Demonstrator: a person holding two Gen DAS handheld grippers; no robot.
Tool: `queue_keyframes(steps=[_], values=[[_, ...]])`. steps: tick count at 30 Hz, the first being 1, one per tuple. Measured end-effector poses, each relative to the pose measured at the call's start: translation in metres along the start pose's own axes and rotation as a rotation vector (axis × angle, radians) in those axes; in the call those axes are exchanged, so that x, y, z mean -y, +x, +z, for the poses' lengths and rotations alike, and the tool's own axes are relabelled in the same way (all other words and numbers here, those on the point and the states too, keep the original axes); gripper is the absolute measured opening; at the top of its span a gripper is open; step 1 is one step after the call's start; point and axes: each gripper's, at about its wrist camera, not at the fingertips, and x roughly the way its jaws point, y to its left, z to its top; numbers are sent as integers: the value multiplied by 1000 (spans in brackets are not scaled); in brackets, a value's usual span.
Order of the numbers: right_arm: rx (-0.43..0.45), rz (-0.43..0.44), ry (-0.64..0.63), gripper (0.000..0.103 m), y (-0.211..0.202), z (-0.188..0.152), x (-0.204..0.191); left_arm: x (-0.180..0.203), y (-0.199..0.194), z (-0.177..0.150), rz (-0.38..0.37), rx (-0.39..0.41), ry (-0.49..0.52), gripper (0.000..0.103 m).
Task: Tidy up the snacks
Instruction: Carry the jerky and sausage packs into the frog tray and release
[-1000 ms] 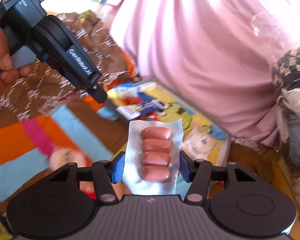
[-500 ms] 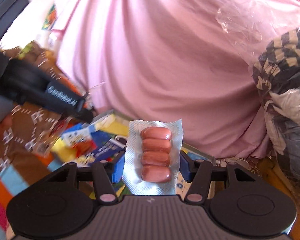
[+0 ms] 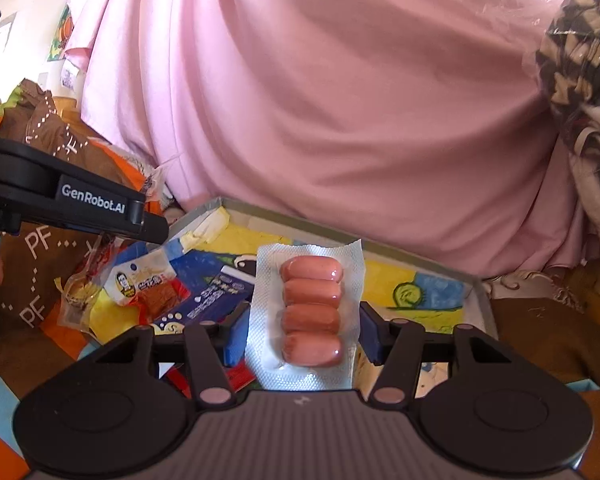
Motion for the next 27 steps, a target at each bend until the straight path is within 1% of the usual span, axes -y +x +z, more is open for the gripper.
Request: queue_keyframes(steps=[9, 20, 21, 22, 23, 24, 25, 27], values=[[-43, 16, 24, 60, 12, -11, 2, 3, 15, -8, 8, -11, 43, 46], [-85, 24, 55, 63, 18, -18, 6, 9, 25, -14, 48, -39, 78, 47], [-84, 20, 60, 64, 17, -19, 7, 10, 25, -15, 55, -40, 82, 52], [-79, 17, 62, 64, 16, -19, 8, 10, 24, -16, 55, -38, 84, 61], [-71, 19, 61, 65, 15, -19, 8, 11, 23, -16, 59, -32, 87, 66], [-66, 17, 60, 67, 13, -19, 9, 11, 22, -17, 67, -23, 90, 74], [-60, 15, 61, 70, 12, -18, 10, 12, 20, -17, 73, -14, 92, 80], [-41, 13, 67, 74, 7, -16, 12, 12, 17, -17, 72, 0, 90, 83]])
